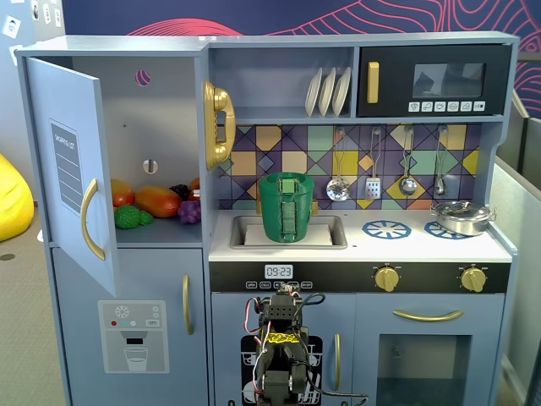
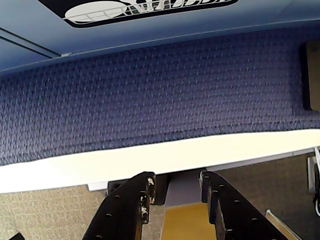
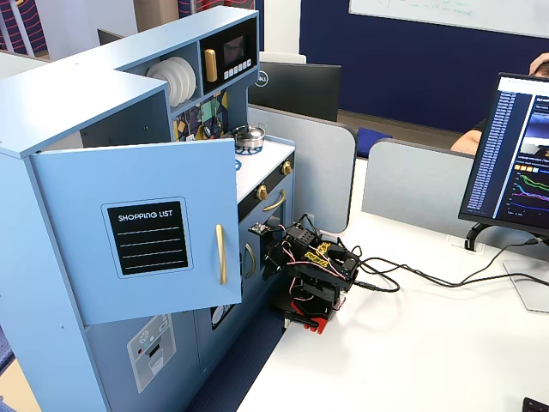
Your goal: Take off the lid from the green recipient and place it on the counter
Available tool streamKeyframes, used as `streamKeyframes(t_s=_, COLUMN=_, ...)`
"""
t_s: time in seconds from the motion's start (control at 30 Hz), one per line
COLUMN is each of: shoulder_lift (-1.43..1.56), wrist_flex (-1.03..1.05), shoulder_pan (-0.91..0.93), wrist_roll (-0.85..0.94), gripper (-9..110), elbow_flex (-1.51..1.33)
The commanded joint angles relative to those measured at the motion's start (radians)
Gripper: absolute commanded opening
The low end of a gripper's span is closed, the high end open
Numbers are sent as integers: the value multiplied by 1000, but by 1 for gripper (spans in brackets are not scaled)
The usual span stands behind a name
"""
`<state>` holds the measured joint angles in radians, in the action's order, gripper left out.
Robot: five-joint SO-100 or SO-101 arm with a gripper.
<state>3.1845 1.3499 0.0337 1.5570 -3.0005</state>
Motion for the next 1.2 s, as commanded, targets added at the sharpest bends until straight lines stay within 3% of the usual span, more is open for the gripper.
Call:
streamKeyframes(t_s=0.0, shoulder_lift=-6, wrist_flex=183, shoulder_pan=46, wrist_roll=-31, gripper=0, elbow_flex=3)
streamKeyframes(t_s=0.37, shoulder_lift=-6, wrist_flex=169, shoulder_pan=46, wrist_roll=-28, gripper=0, elbow_flex=3)
streamKeyframes(t_s=0.63, shoulder_lift=-89, wrist_flex=-308, shoulder_pan=84, wrist_roll=75, gripper=1, elbow_flex=224)
streamKeyframes(t_s=0.9, shoulder_lift=-399, wrist_flex=-644, shoulder_pan=86, wrist_roll=166, gripper=17, elbow_flex=804)
streamKeyframes(t_s=1.07, shoulder_lift=-488, wrist_flex=-946, shoulder_pan=92, wrist_roll=132, gripper=26, elbow_flex=885)
streamKeyframes(t_s=1.17, shoulder_lift=-523, wrist_flex=-996, shoulder_pan=95, wrist_roll=132, gripper=28, elbow_flex=919)
